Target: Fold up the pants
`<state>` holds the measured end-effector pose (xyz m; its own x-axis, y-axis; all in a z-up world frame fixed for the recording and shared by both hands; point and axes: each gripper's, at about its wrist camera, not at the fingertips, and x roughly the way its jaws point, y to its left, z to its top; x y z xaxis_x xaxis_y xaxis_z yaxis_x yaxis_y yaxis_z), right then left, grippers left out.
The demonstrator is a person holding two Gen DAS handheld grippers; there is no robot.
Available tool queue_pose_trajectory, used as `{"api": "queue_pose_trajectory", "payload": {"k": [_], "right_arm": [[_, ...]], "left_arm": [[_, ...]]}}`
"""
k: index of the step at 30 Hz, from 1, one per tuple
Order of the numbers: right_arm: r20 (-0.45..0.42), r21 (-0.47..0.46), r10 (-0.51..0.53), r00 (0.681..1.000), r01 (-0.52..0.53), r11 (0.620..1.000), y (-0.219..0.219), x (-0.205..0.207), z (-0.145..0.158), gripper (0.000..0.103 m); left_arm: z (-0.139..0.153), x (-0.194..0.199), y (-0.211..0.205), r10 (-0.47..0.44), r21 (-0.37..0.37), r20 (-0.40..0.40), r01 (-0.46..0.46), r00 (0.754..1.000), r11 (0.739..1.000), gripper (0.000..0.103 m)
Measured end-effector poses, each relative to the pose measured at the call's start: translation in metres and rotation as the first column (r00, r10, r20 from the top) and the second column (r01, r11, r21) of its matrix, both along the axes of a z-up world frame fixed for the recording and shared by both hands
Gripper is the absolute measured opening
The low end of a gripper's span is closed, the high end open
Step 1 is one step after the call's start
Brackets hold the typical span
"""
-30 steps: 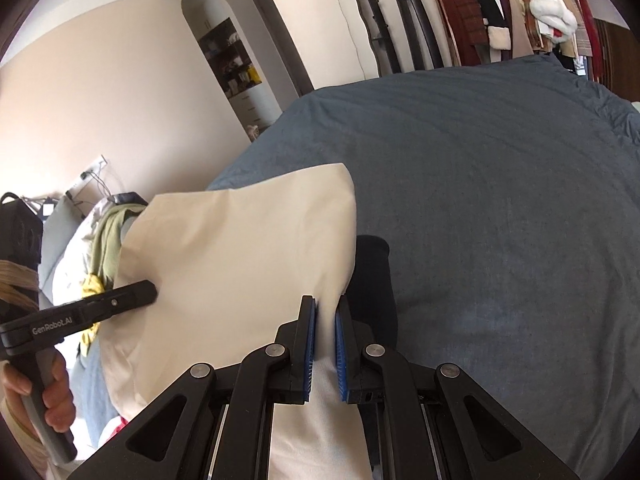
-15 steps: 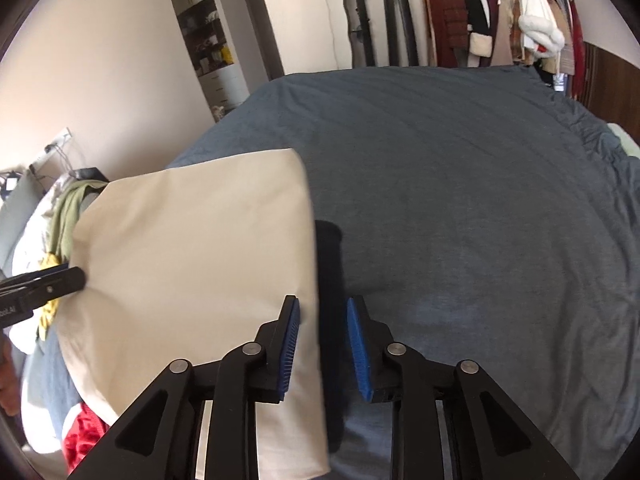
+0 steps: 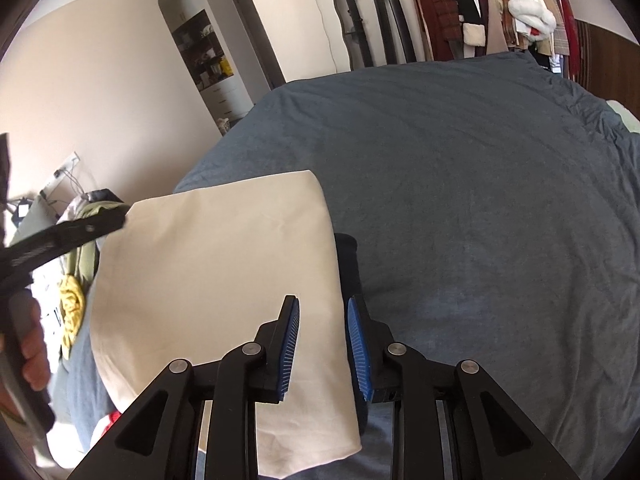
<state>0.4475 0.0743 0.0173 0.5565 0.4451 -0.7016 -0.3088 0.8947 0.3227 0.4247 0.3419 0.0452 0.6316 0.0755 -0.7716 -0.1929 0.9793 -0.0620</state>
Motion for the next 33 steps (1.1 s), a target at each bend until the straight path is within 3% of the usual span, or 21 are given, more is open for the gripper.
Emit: {"api": "queue_pose_trajectory", "payload": {"k": [4, 7, 11, 12, 14, 18, 20, 25, 29, 33], "right_arm": [[-0.014, -0.02, -0.022, 1.0, 0.022, 1.0, 0.004, 0.006, -0.002, 0.026], [-0.01, -0.034, -0.029, 1.0, 0.028, 0.999, 0.006, 0.007, -0.002, 0.026], [-0.007, -0.039, -0.039, 0.999, 0.039, 0.999, 0.001, 0.009, 0.0, 0.027], [-0.001, -0.041, -0.039, 0.999, 0.039, 0.998, -0.001, 0.009, 0.002, 0.029], [0.018, -0.043, -0.041, 0.999, 0.042, 0.998, -0.007, 0.005, 0.007, 0.046], [0.084, -0.033, -0.051, 0.995, 0.054, 0.998, -0.025, -0.011, 0.023, 0.059], [0.116, -0.034, -0.053, 0.992, 0.057, 0.998, -0.035, -0.023, 0.033, 0.07], [0.215, -0.091, -0.043, 0.976, 0.064, 0.994, -0.061, -0.064, 0.053, 0.086], [0.276, -0.107, -0.048, 0.96, 0.08, 0.991, -0.086, -0.096, 0.06, 0.093], [0.294, -0.124, -0.051, 0.955, 0.091, 0.988, -0.11, -0.121, 0.054, 0.094]], "left_arm": [[-0.007, -0.001, 0.011, 0.06, 0.021, 0.002, -0.06, 0.998, 0.998, 0.061], [0.003, -0.009, 0.01, 0.117, 0.092, 0.042, -0.12, 0.992, 0.988, 0.06], [0.02, -0.035, 0.0, 0.122, 0.159, 0.097, -0.137, 0.988, 0.978, 0.063], [0.024, -0.041, -0.004, 0.112, 0.162, 0.106, -0.129, 0.988, 0.978, 0.065], [0.032, -0.058, -0.017, 0.075, 0.168, 0.129, -0.097, 0.989, 0.981, 0.066], [0.046, -0.094, -0.051, -0.001, 0.169, 0.185, -0.03, 0.983, 0.985, 0.083], [0.05, -0.111, -0.071, -0.04, 0.17, 0.206, 0.005, 0.978, 0.985, 0.088], [0.052, -0.147, -0.117, -0.1, 0.181, 0.235, 0.057, 0.967, 0.982, 0.094], [0.045, -0.176, -0.152, -0.129, 0.178, 0.28, 0.08, 0.951, 0.981, 0.098], [0.035, -0.196, -0.178, -0.158, 0.208, 0.316, 0.095, 0.936, 0.974, 0.102]]}}
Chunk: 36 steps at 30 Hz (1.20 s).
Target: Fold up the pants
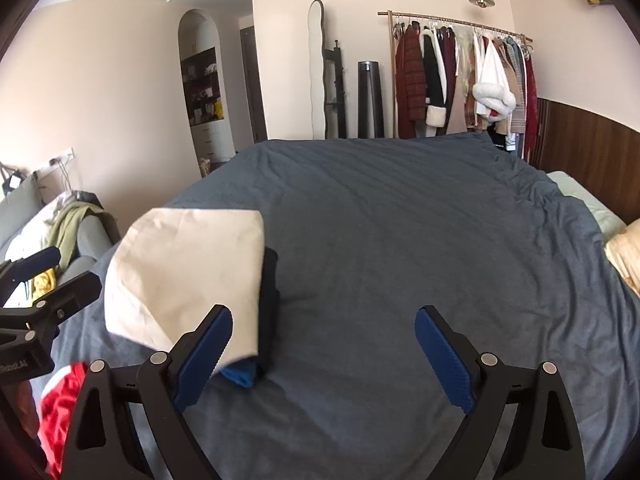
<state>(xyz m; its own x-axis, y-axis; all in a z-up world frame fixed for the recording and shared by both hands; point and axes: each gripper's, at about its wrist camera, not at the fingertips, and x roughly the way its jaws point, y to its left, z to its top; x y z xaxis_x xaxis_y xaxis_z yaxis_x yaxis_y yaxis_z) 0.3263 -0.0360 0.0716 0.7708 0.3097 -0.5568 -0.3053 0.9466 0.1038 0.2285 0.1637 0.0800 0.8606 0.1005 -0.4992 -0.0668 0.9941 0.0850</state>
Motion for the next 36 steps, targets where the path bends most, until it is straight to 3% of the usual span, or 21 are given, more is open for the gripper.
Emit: {"api": "queue_pose_trajectory", "payload": {"k": [8, 16, 36], "right_arm": [[0.071, 0.008, -0.021, 0.997, 0.021, 1.0, -0.033, -0.036, -0.03, 0.094], [0.144, 0.027, -0.003, 0.99, -0.001, 1.0, -0.052, -0.071, -0.066, 0.094], [0.218, 0.065, -0.059, 0.974, 0.045, 0.997, -0.091, -0.166, -0.042, 0.094]], "left_arm": [[-0.042, -0.037, -0.024, 0.027, -0.036, 0.077, -0.024, 0.997, 0.999, 0.103], [-0.071, -0.072, -0.047, 0.062, -0.008, 0.133, -0.061, 0.989, 0.998, 0.103], [-0.05, -0.152, -0.069, 0.057, -0.034, 0.176, -0.052, 0.983, 0.998, 0.103]]}}
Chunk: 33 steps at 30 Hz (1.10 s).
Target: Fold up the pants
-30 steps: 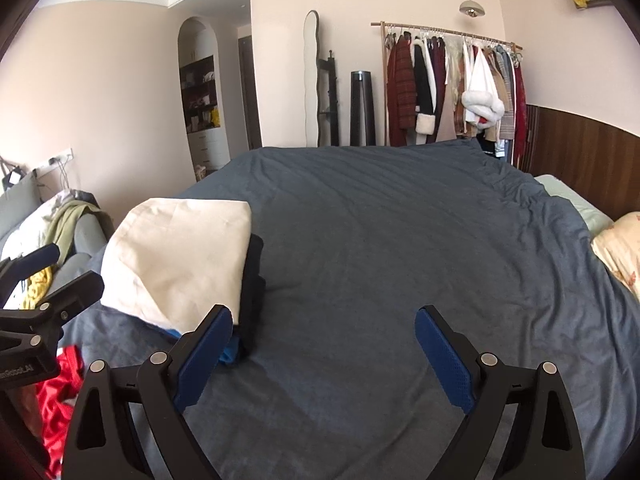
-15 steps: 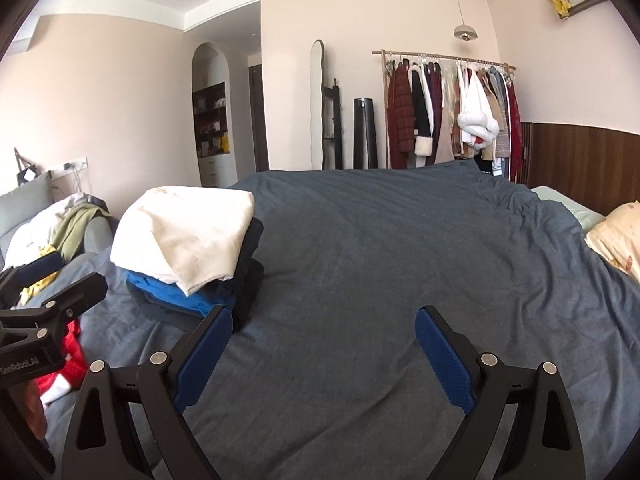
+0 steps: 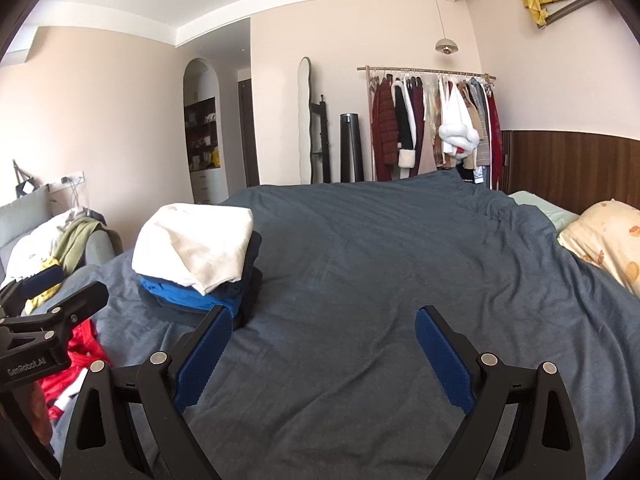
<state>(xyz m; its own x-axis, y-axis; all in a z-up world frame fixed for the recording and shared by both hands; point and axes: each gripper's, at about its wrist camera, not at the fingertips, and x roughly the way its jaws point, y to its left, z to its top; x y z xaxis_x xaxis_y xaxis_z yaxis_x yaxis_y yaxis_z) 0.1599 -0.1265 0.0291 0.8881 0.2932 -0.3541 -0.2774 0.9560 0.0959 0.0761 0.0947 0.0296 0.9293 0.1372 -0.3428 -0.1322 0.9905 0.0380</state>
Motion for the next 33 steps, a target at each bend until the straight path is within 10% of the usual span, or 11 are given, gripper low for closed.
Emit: {"api": "queue_pose_trajectory", "payload": {"k": [33], "right_arm": [[0.006, 0.018, -0.057, 0.998, 0.057, 0.998, -0.047, -0.048, 0.003, 0.094]], "left_arm": [[0.005, -0.036, -0.038, -0.008, 0.007, -0.053, 0.008, 0.999, 1.0, 0.103]]}}
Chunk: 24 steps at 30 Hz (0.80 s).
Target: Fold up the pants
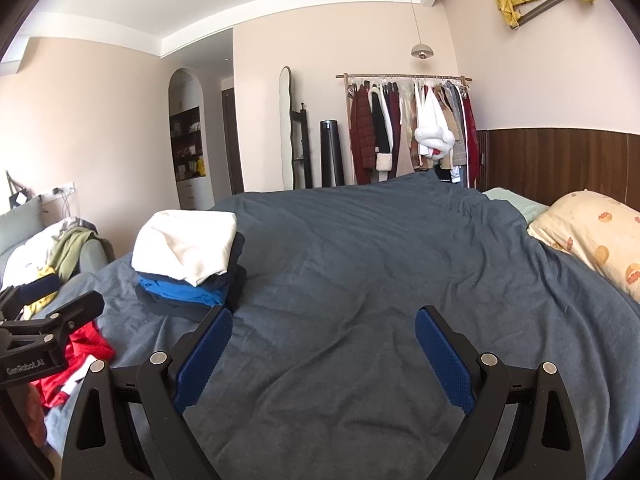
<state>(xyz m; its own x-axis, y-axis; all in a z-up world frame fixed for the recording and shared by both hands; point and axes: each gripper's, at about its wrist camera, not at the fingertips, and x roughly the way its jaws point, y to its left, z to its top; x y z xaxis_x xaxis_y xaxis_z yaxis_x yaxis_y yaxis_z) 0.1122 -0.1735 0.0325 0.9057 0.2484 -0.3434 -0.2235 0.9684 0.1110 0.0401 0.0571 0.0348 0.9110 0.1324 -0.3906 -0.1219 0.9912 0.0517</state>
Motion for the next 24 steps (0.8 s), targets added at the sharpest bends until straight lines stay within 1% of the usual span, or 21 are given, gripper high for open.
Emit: {"api": "queue_pose_trajectory", "payload": {"k": [6, 24], "right_arm": [[-0.001, 0.002, 0.0, 1.0, 0.0, 1.0, -0.0023, -0.0002, 0.0002, 0.094], [0.0, -0.001, -0.002, 1.0, 0.002, 1.0, -0.0025, -0.0001, -0.0009, 0.094]], "left_arm": [[-0.0007, -0.0005, -0.0009, -0.009, -0.021, -0.011, 0.008, 1.0, 1.0, 0.103], [-0.0004, -0.0044, -0.0001, 0.03, -0.021, 0.004, -0.03, 1.0, 0.999, 0.103]]}}
